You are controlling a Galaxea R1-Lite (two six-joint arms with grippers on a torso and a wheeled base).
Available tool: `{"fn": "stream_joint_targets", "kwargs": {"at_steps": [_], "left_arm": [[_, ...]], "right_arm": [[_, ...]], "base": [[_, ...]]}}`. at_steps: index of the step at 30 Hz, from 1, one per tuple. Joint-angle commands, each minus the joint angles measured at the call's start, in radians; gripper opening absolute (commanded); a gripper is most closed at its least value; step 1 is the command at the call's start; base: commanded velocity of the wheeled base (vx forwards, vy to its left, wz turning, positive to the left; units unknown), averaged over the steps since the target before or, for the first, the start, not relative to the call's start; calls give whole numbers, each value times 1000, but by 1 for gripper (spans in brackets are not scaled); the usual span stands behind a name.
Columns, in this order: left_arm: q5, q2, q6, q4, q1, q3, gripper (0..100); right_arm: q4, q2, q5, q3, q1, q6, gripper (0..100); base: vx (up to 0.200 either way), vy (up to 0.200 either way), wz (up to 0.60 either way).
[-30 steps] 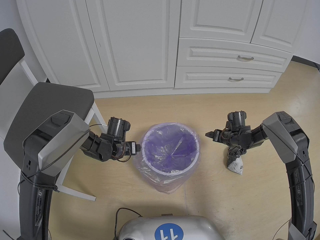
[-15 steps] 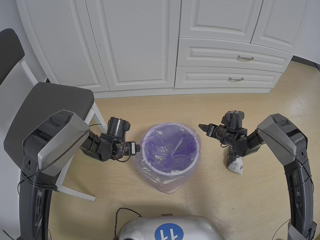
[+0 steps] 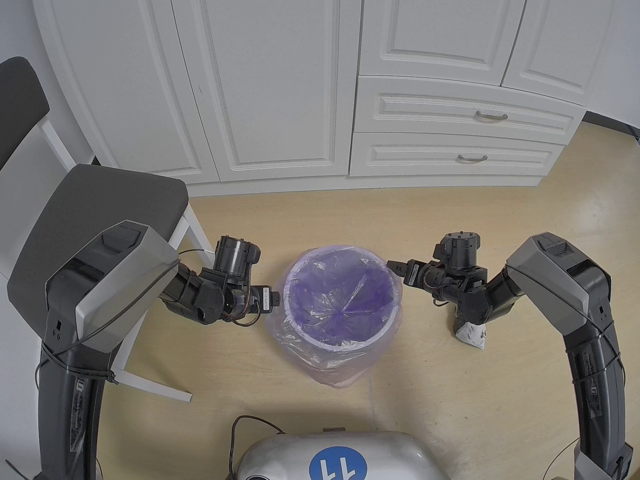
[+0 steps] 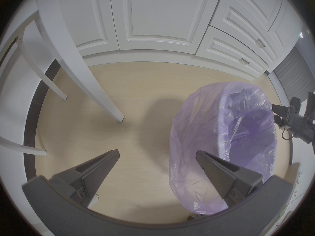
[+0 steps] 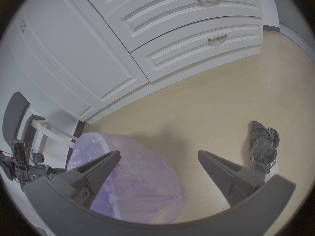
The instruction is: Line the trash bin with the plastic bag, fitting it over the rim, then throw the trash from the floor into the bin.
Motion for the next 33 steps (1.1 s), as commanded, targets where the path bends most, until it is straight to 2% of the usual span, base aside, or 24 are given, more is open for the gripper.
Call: {"fn": "stream_joint_targets", "kwargs": {"at_steps": [1,6,8,15,25,33], "left_arm": [[0,1,-1,-2,0,0,100],[0,1,-1,-1,0,0,100],[0,2,-1,-1,0,0,100],[0,2,-1,-2,0,0,100],[0,4,-1,-4,-2,2,100],[0,4,-1,-5,-2,0,100]], "right_arm": [[2,18,1,-6,-4,0,100],[17,24,1,-5,-3,-14,100],[68,32,1,-11,-3,-41,100],[85,87,-1,-60,0,-47,100],[87,144,-12,-132,-10,-43,100],[83,84,-13,-124,-18,-12,100]], "base": [[0,0,0],[0,0,0],[0,0,0],[0,0,0],[0,0,0],[0,0,0]]}}
